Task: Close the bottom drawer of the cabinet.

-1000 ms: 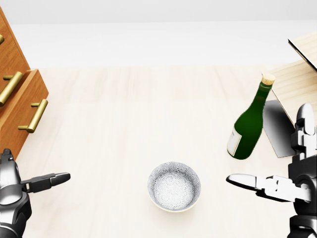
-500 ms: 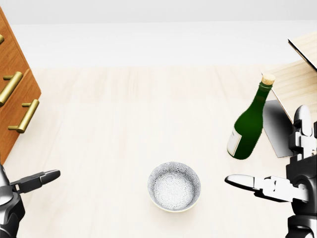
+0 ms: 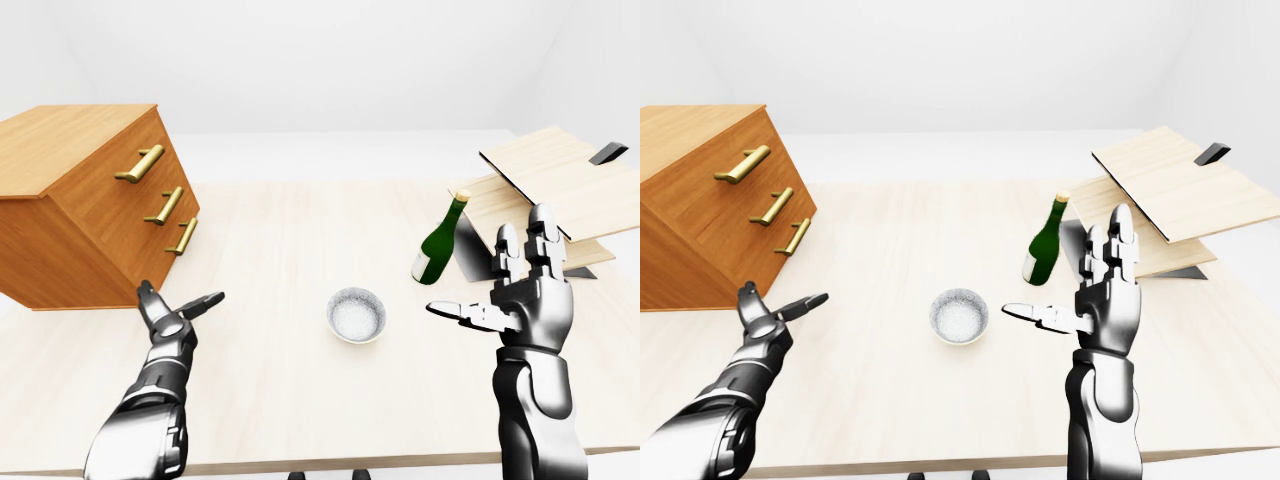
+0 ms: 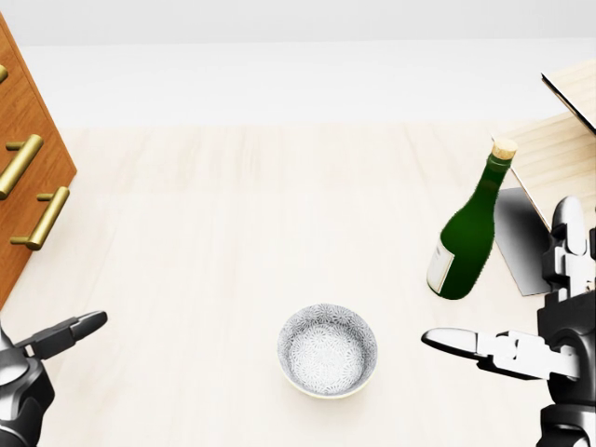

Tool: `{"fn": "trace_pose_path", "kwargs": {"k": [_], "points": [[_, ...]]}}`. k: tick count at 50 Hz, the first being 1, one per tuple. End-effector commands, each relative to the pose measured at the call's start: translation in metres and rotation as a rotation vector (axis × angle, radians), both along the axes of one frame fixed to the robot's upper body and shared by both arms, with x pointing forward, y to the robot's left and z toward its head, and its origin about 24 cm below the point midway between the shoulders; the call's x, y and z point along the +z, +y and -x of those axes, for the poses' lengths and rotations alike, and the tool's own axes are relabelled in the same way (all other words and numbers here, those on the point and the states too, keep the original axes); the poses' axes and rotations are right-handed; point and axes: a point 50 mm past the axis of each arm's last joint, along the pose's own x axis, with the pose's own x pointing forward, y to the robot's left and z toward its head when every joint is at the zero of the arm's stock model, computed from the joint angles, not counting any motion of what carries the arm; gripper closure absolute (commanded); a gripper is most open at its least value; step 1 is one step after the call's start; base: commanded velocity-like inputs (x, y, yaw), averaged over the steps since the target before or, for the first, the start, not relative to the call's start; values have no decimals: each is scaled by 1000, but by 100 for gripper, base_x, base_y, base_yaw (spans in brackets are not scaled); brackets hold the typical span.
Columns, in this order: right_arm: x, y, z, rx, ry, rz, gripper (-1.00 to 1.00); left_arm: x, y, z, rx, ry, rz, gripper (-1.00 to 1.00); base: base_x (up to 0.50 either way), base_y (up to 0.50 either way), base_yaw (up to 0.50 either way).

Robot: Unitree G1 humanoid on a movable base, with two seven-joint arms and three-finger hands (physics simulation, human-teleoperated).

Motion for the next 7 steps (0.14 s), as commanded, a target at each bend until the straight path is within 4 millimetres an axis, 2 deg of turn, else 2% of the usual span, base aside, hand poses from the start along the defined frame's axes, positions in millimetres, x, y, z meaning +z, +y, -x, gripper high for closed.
{"fn": "trace_pose_path", "kwargs": {"k": [1,7], "points": [[-13,5,-7,34,60,2,-100,7,38,18,195,-24,2,-100,0,0,0],[-12,8,-10,41,57,9,-100,12,24,7,107,-58,-20,-100,0,0,0]]}}
